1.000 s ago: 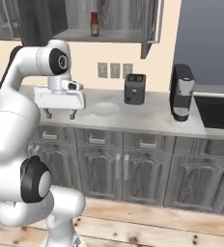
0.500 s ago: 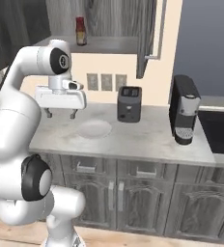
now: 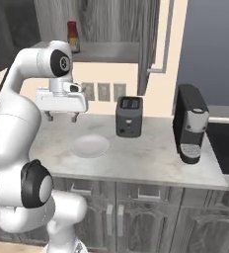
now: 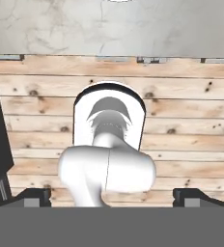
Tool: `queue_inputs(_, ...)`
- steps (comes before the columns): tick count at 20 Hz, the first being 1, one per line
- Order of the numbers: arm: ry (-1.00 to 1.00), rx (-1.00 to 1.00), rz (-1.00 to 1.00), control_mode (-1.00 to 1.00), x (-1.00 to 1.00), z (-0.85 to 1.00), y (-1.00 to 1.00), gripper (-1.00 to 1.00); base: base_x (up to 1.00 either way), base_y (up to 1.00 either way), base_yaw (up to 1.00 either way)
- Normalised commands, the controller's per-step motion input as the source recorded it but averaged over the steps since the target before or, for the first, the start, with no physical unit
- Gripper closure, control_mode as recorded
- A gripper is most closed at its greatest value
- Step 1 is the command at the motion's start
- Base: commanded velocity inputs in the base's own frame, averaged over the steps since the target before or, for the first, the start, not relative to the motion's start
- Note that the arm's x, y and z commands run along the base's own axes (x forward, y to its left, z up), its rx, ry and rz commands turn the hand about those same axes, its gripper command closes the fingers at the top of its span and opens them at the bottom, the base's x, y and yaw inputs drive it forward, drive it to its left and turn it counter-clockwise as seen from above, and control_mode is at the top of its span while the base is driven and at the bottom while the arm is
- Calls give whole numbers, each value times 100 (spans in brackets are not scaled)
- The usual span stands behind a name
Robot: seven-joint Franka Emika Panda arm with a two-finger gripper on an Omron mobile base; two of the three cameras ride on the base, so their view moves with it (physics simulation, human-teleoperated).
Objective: Move the hot dog bun to the plate on the dining table and place the condiment next to that plate. Then navigate to the fridge and take the sausage and place it on the plate as well.
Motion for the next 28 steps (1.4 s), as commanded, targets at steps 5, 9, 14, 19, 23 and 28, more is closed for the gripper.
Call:
queue_inputs(5, 0, 0, 0, 100, 0, 0, 0, -100, 67, 28, -1)
queue_inputs(9, 0, 0, 0, 100, 0, 0, 0, -100, 61, 23, 0)
queue_inputs(14, -5, 0, 9, -100, 8, 3, 5, -100, 19, 8, 2)
queue_inputs(19, -59, 0, 29, -100, -15, 68, 1, -100, 0, 0, 0)
queue_inputs(23, -60, 3, 27, -100, 3, 83, 0, -100, 0, 0, 0)
queue_inputs(28, -25, 10, 20, -100, 55, 61, 19, -100, 0, 0, 0)
